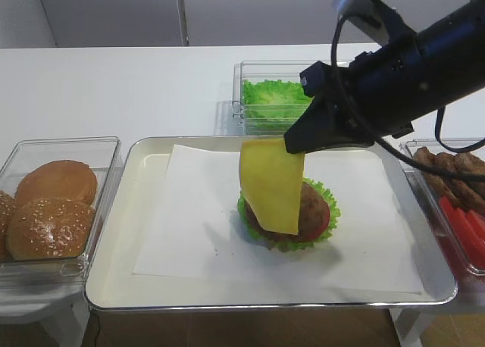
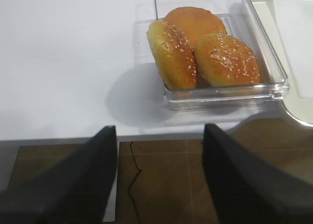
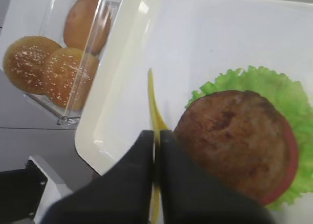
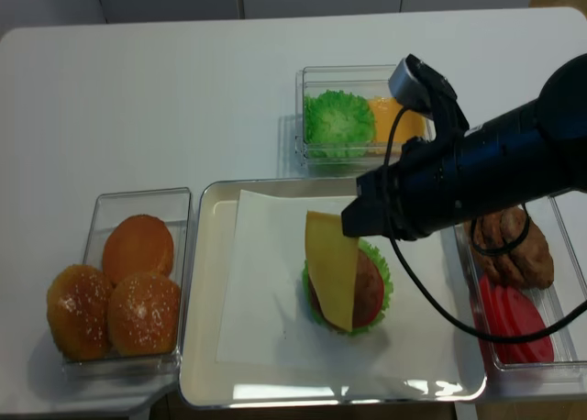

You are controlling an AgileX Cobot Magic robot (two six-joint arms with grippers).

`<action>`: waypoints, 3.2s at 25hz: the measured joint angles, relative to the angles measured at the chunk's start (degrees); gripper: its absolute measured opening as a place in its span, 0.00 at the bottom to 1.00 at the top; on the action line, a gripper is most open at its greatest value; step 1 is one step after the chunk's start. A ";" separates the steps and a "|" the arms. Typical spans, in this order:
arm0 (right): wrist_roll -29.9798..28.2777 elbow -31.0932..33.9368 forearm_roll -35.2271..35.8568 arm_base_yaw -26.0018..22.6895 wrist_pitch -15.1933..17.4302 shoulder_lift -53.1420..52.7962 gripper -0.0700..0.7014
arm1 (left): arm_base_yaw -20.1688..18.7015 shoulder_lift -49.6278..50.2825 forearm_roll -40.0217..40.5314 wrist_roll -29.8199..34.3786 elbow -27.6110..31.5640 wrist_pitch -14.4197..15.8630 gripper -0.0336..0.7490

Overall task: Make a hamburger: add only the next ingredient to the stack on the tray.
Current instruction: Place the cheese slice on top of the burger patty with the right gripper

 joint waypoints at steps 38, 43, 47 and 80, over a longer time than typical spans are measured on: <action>4.81 0.00 -13.33 0.00 -3.67 0.62 0.12 | 0.00 0.00 0.00 0.00 0.00 0.00 0.57; 4.81 0.00 -12.80 0.00 -3.81 2.16 0.12 | 0.00 0.00 0.00 0.00 0.00 0.00 0.57; 3.53 0.00 -10.72 0.00 -3.83 3.23 0.12 | 0.00 0.00 0.00 0.00 0.00 0.00 0.57; -0.20 0.00 -14.12 0.03 -4.36 3.94 0.13 | 0.00 0.00 0.00 0.00 0.00 0.00 0.57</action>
